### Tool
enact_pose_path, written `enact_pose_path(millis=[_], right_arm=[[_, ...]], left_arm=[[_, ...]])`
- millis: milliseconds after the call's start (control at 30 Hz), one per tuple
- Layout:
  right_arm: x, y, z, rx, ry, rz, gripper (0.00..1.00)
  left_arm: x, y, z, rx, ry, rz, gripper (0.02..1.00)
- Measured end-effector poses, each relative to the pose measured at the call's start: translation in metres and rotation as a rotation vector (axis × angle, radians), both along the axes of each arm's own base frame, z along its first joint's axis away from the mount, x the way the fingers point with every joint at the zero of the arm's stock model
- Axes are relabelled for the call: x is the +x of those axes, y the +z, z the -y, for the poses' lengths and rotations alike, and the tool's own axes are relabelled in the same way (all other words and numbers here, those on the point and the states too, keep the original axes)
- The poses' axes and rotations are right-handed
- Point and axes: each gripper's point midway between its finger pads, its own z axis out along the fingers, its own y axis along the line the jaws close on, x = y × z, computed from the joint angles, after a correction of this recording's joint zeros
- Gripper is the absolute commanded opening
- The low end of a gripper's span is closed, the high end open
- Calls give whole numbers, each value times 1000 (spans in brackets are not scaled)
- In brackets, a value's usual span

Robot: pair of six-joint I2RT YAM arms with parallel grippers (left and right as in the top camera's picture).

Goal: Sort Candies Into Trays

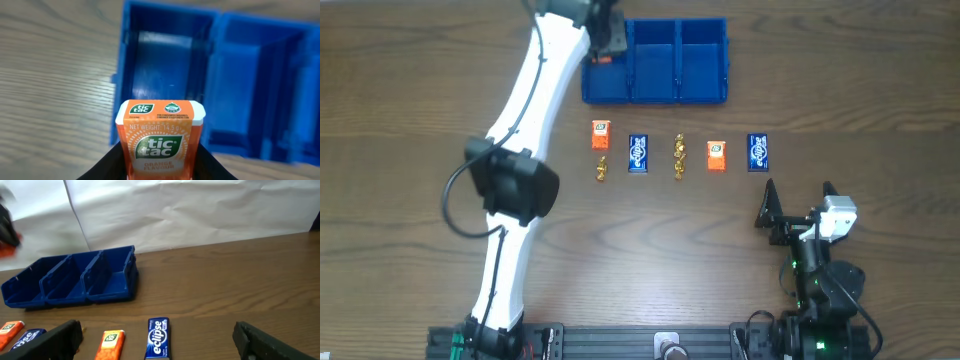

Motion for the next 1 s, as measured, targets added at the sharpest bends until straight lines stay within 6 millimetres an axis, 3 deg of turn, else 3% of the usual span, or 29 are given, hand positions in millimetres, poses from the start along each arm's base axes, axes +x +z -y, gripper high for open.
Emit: enact_pose_path(millis=[133, 267, 333, 433, 500, 700, 800, 900, 1000], right_arm=[[0, 0, 0, 0, 0, 0, 998], [0, 0, 0, 0, 0, 0, 998], [0, 0, 0, 0, 0, 0, 998], [0, 0, 0, 0, 0, 0, 998], [0, 0, 0, 0, 0, 0, 998], [0, 0, 0, 0, 0, 0, 998], [0, 0, 0, 0, 0, 0, 998], [0, 0, 0, 0, 0, 0, 998], [0, 0, 0, 0, 0, 0, 998]], left_arm=[[4, -29, 2, 21, -13, -39, 310], [6, -26, 2, 20, -19, -28, 340], [6, -26, 2, 20, -21, -27, 478], [6, -26, 2, 28, -34, -25, 785], [7, -26, 2, 27, -33, -21, 936], [9, -21, 2, 35, -36, -5, 982], [-2, -1, 0, 55, -39, 4, 982], [-25, 42, 5, 62, -54, 58, 985], [-71, 100, 19, 40, -77, 151, 985]])
